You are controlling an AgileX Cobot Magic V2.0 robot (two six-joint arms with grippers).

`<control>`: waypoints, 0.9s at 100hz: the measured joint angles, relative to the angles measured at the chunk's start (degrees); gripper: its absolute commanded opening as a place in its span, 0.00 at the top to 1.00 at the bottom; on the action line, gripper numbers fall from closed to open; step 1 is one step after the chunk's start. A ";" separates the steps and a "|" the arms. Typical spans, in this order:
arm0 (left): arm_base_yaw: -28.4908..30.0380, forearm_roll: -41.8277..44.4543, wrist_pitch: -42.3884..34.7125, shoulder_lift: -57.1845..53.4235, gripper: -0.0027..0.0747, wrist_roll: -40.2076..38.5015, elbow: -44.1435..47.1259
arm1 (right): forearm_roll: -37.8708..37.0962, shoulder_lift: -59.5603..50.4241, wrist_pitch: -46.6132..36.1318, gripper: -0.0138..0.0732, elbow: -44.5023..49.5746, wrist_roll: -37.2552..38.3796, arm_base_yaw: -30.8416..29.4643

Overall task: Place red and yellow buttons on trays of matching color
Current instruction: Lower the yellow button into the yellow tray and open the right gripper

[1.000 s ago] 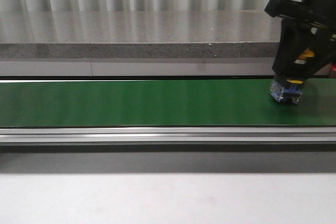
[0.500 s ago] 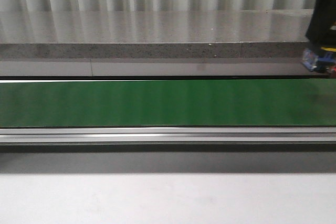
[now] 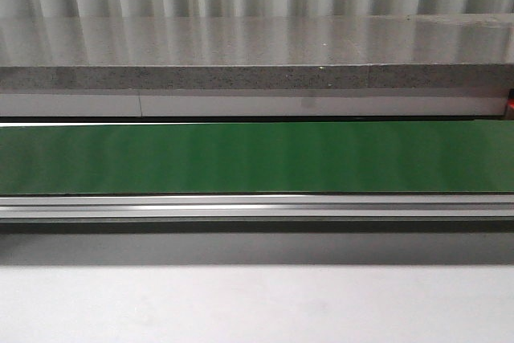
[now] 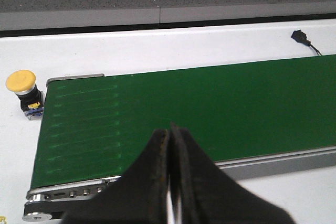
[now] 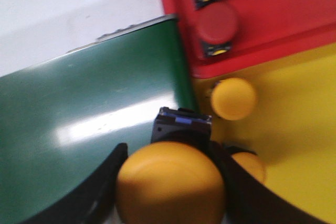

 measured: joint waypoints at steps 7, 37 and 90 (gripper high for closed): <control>0.00 0.00 0.00 0.00 0.99 0.00 0.00 | 0.00 0.00 -0.26 0.59 0.00 0.40 -4.44; 0.00 0.00 0.00 0.00 0.99 0.00 0.00 | -0.47 6.08 -4.16 0.59 1.18 1.91 -13.94; 0.00 0.00 0.00 0.00 0.99 0.00 0.00 | 3.55 21.79 -11.62 0.59 1.61 2.05 -13.94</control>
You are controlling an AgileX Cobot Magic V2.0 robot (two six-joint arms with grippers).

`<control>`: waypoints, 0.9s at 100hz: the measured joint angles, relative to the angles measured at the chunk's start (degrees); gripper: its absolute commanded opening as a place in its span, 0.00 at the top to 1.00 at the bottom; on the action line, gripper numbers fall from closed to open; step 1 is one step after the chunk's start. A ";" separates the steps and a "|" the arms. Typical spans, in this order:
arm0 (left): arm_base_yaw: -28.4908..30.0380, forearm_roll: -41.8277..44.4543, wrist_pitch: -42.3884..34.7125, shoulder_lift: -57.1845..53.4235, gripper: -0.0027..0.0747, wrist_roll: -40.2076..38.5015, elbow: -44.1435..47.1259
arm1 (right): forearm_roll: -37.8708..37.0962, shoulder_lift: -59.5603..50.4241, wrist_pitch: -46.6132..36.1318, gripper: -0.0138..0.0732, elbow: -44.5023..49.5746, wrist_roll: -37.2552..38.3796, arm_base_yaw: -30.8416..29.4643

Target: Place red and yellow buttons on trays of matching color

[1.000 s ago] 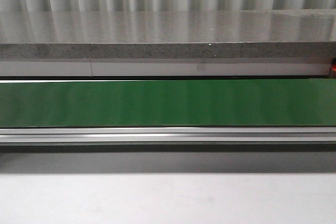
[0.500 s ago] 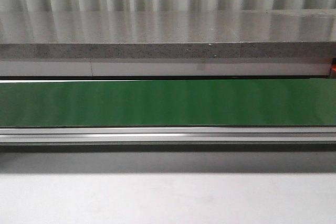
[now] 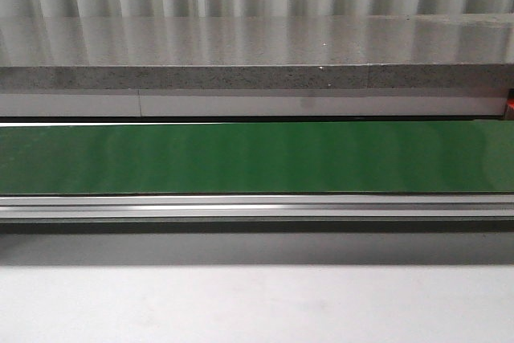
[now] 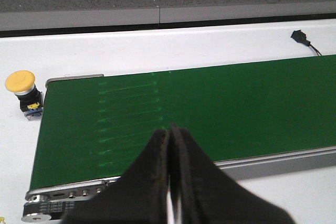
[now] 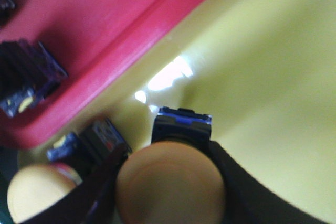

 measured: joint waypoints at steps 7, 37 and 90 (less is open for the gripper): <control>0.00 0.00 0.00 0.00 0.99 0.00 0.00 | 1.18 0.38 -1.80 0.59 0.00 0.00 0.00; 0.00 0.00 0.00 0.00 0.99 0.00 0.00 | 3.15 1.08 -5.19 0.59 0.00 0.13 0.00; 0.00 0.00 0.00 0.00 0.99 0.00 0.00 | 3.15 3.20 -4.64 0.58 0.00 0.13 1.16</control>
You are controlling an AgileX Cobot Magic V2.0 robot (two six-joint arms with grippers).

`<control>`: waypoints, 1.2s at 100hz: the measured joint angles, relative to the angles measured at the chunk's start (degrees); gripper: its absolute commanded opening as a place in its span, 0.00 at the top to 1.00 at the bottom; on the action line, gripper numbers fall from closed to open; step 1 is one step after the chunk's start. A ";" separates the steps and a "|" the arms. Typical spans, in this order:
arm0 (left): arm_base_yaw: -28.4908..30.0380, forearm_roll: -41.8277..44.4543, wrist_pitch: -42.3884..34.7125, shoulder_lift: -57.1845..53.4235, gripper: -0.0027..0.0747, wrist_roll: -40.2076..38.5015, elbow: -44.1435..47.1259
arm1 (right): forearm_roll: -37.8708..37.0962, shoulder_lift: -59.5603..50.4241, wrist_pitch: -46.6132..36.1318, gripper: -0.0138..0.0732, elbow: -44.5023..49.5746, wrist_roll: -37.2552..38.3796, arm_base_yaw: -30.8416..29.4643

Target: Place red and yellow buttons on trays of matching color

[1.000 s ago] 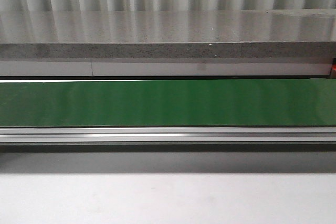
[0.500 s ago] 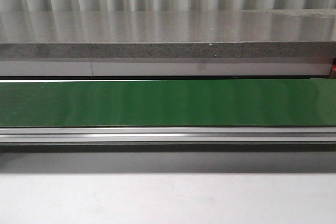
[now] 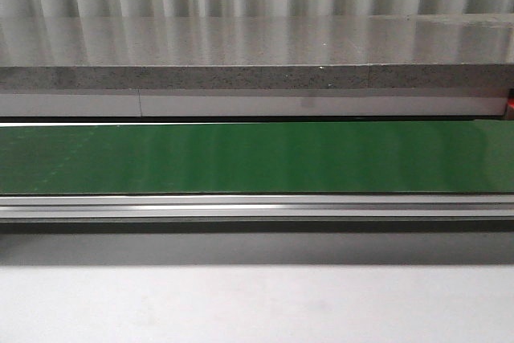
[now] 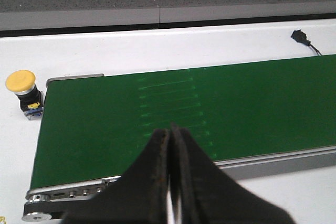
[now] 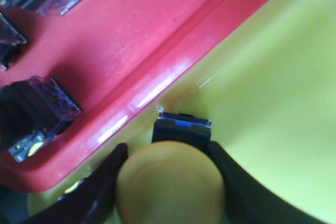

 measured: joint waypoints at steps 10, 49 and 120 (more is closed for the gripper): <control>0.00 0.00 0.00 0.00 0.99 0.00 0.00 | 0.00 0.09 0.10 0.42 0.00 -0.10 0.04; 0.00 0.00 0.00 0.00 0.99 0.00 0.00 | 0.31 -3.34 -1.84 0.20 0.00 -0.32 0.26; 0.00 0.00 0.00 0.00 0.99 0.00 0.00 | -0.06 -27.77 0.36 0.92 5.11 -3.80 16.26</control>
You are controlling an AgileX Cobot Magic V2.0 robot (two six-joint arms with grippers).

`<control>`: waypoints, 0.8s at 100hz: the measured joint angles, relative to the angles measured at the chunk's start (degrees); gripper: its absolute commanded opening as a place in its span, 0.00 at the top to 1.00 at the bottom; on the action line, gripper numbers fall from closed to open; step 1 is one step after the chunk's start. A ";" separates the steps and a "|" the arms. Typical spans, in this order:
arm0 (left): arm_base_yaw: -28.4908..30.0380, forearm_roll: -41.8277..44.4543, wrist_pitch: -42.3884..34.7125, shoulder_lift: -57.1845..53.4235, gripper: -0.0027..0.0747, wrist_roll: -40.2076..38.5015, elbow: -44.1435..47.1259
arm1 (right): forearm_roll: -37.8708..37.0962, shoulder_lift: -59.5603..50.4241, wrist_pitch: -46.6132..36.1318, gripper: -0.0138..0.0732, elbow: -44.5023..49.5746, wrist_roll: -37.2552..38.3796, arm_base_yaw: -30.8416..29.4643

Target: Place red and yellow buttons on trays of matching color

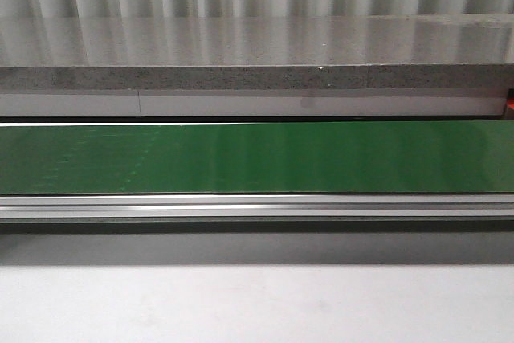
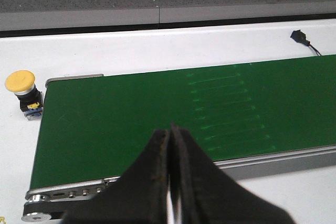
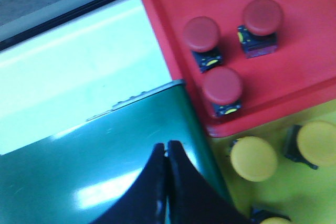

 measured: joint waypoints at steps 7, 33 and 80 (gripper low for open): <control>0.00 0.00 0.00 0.00 0.99 0.00 0.00 | -0.13 -2.33 -0.36 0.92 1.20 -0.50 3.04; 0.00 0.00 0.00 0.00 0.99 0.00 0.00 | -0.13 -10.76 -2.56 0.92 6.13 -3.29 14.01; 0.00 0.00 0.00 0.00 0.99 0.00 0.00 | -0.83 -30.98 -13.45 0.92 21.90 -6.27 20.29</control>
